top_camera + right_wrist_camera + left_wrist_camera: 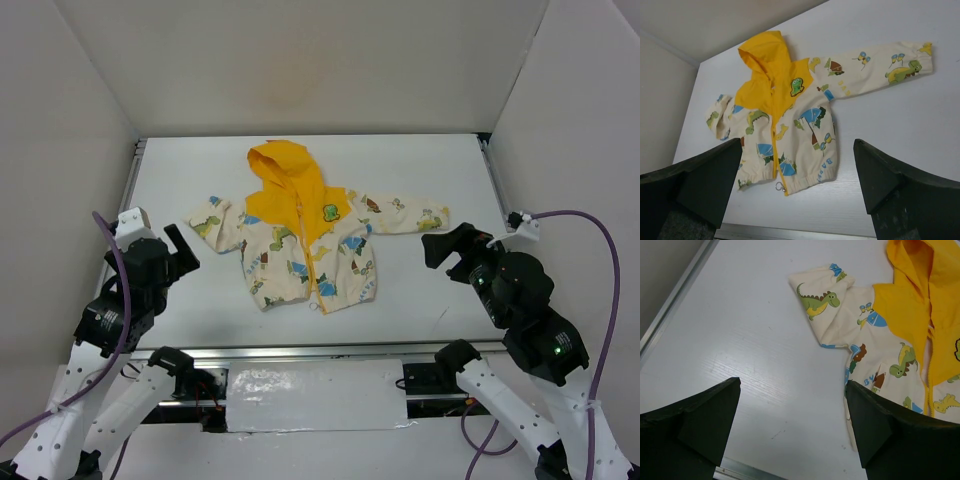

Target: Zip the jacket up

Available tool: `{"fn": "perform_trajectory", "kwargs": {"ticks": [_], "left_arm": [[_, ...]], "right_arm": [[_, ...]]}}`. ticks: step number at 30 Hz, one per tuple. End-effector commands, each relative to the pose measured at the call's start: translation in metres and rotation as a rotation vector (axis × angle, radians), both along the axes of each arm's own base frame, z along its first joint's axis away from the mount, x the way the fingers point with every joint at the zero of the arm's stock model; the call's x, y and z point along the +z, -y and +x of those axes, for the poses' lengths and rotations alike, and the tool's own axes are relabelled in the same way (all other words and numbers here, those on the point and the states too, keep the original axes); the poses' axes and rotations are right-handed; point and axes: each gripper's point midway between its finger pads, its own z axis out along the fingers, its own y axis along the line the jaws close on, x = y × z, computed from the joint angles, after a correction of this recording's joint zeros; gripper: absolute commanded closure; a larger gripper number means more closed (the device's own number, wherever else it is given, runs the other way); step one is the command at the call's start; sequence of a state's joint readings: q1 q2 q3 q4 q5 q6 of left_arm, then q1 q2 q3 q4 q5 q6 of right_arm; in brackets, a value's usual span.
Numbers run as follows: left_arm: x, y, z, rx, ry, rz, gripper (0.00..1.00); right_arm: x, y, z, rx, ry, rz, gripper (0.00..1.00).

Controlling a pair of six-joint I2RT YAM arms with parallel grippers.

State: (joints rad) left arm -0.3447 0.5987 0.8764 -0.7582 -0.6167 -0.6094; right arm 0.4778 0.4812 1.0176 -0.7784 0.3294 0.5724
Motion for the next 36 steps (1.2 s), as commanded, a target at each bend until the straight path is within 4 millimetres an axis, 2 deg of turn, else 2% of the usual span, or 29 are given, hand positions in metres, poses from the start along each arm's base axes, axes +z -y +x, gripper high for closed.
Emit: {"fn": "perform_trajectory", "kwargs": {"ticks": [1, 6, 10, 13, 14, 16, 17, 18, 19, 20, 22, 23, 25, 26, 28, 29, 34, 36], "left_arm": [[0.007, -0.003, 0.002, 0.027, 0.031, -0.008, 0.01], [0.008, 0.002, 0.003, 0.009, 0.029, -0.027, 0.01], [0.013, 0.015, 0.003, -0.052, 0.022, -0.068, 0.01], [0.013, 0.041, 0.011, -0.166, 0.007, -0.133, 0.01], [0.012, 0.058, 0.014, -0.231, -0.001, -0.182, 0.01], [-0.008, 0.083, 0.023, -0.288, -0.056, -0.259, 0.01], [-0.012, 0.11, 0.029, -0.359, -0.06, -0.293, 0.01], [-0.021, 0.125, 0.03, -0.364, -0.075, -0.329, 0.01], [-0.034, 0.156, 0.019, -0.45, -0.117, -0.321, 0.01], [-0.054, 0.165, 0.024, -0.387, -0.161, -0.275, 0.01], [-0.066, 0.2, 0.014, -0.438, -0.215, -0.219, 0.01], [-0.093, 0.211, 0.015, -0.432, -0.295, -0.158, 0.02], [-0.102, 0.233, 0.016, -0.461, -0.327, -0.126, 0.07], [-0.122, 0.239, 0.017, -0.46, -0.371, -0.081, 0.09], [-0.133, 0.25, 0.022, -0.48, -0.381, -0.066, 0.13], [-0.146, 0.251, 0.023, -0.48, -0.409, -0.036, 0.14], [-0.169, 0.264, 0.03, -0.499, -0.45, 0.002, 0.22], [-0.172, 0.268, 0.032, -0.507, -0.451, 0.001, 0.22]], "right_arm": [[0.011, 0.004, -0.001, -0.021, 0.022, 0.009, 0.0], [0.013, -0.002, -0.001, 0.018, 0.036, 0.008, 0.0], [0.008, -0.007, 0.001, 0.039, 0.01, -0.008, 0.0], [0.001, -0.01, 0.006, 0.04, -0.017, -0.018, 0.0], [-0.001, -0.011, 0.007, 0.039, -0.024, -0.016, 0.0], [-0.008, -0.015, 0.01, 0.055, -0.046, -0.021, 0.0], [-0.009, -0.017, 0.011, 0.061, -0.047, -0.021, 0.0], [-0.011, -0.019, 0.012, 0.067, -0.054, -0.021, 0.0], [-0.013, -0.021, 0.014, 0.07, -0.065, -0.025, 0.0], [-0.016, -0.022, 0.014, 0.073, -0.073, -0.029, 0.0], [-0.021, -0.022, 0.016, 0.074, -0.092, -0.044, 0.0], [-0.023, -0.022, 0.017, 0.072, -0.098, -0.05, 0.0], [-0.027, -0.021, 0.017, 0.071, -0.11, -0.059, 0.0], [-0.027, -0.022, 0.016, 0.076, -0.113, -0.06, 0.0], [-0.028, -0.023, 0.013, 0.09, -0.108, -0.061, 0.0], [-0.027, -0.023, 0.013, 0.091, -0.101, -0.057, 0.0], [-0.029, -0.027, 0.01, 0.122, -0.089, -0.049, 0.0], [-0.031, -0.029, 0.01, 0.131, -0.092, -0.053, 0.0]]}}
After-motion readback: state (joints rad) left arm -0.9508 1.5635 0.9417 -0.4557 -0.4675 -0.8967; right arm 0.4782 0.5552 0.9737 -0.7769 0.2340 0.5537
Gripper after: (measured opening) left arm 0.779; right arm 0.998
